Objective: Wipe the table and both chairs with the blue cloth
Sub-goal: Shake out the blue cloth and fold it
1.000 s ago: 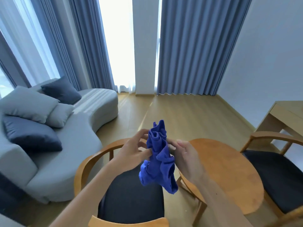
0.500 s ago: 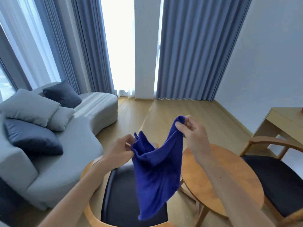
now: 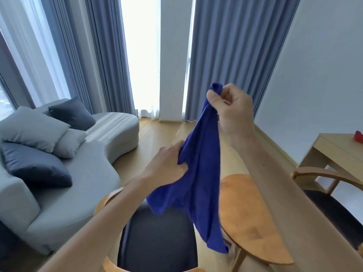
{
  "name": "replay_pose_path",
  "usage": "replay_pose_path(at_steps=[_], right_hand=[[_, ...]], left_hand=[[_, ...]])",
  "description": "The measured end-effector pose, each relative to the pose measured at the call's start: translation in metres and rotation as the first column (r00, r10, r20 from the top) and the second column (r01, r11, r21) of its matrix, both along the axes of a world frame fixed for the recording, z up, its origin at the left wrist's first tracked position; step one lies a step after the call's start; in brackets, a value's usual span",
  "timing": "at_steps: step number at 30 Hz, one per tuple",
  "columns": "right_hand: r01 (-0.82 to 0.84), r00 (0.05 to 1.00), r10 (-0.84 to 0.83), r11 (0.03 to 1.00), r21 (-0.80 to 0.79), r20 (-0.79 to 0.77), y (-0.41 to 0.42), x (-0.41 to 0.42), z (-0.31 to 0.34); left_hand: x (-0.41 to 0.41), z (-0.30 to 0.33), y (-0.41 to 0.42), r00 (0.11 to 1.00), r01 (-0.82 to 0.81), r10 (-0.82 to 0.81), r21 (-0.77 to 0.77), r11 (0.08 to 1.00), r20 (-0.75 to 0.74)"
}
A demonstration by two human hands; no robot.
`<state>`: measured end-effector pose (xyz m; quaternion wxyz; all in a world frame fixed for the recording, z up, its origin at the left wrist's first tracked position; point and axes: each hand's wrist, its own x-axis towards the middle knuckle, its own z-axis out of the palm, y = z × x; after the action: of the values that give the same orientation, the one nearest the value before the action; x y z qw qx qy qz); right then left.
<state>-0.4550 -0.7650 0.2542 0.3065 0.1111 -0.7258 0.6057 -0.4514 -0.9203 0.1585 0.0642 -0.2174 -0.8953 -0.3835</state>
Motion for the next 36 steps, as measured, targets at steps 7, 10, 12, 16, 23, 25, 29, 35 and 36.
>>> replay_pose_path(at_steps=[7,10,12,16,23,25,29,35,36], right_hand=[[0.158,0.987,-0.158,0.987,-0.003,-0.032,0.054,0.004,0.016],[0.169,0.985,-0.169,0.986,-0.004,0.024,0.078,0.001,-0.002],[0.164,0.984,-0.163,0.986,-0.012,0.072,0.091,0.0,-0.011],[0.165,0.975,-0.16,0.986,-0.024,0.155,0.11,0.003,-0.025],[0.107,0.97,-0.109,0.994,0.02,0.215,0.128,0.012,-0.041],[0.11,0.952,-0.12,0.993,0.051,0.281,0.133,0.014,-0.048],[0.222,0.838,-0.446,0.805,0.551,0.315,0.135,0.014,-0.048],[-0.347,0.927,0.175,0.739,0.577,0.333,0.017,0.026,-0.001],[-0.361,0.92,0.179,0.729,0.581,0.348,0.007,0.025,0.002]], left_hand=[[-0.012,0.013,-0.046,0.987,-0.14,0.134,-0.075,0.987,-0.086],[-0.016,0.03,-0.062,0.985,-0.138,0.127,-0.099,0.985,-0.118],[-0.023,0.039,-0.073,0.986,-0.123,0.114,-0.069,0.99,-0.12],[-0.024,0.054,-0.09,0.998,-0.046,0.051,0.163,0.986,-0.026],[-0.022,0.069,-0.101,0.92,0.094,-0.278,0.531,0.842,0.278],[-0.023,0.071,-0.101,0.919,0.072,-0.272,0.556,0.828,0.285],[-0.016,0.082,-0.076,0.947,0.065,-0.213,0.505,0.861,0.241],[0.001,0.102,0.002,0.983,0.137,-0.165,0.273,0.952,0.082],[0.001,0.103,0.004,0.987,0.103,-0.135,0.294,0.95,0.089]])
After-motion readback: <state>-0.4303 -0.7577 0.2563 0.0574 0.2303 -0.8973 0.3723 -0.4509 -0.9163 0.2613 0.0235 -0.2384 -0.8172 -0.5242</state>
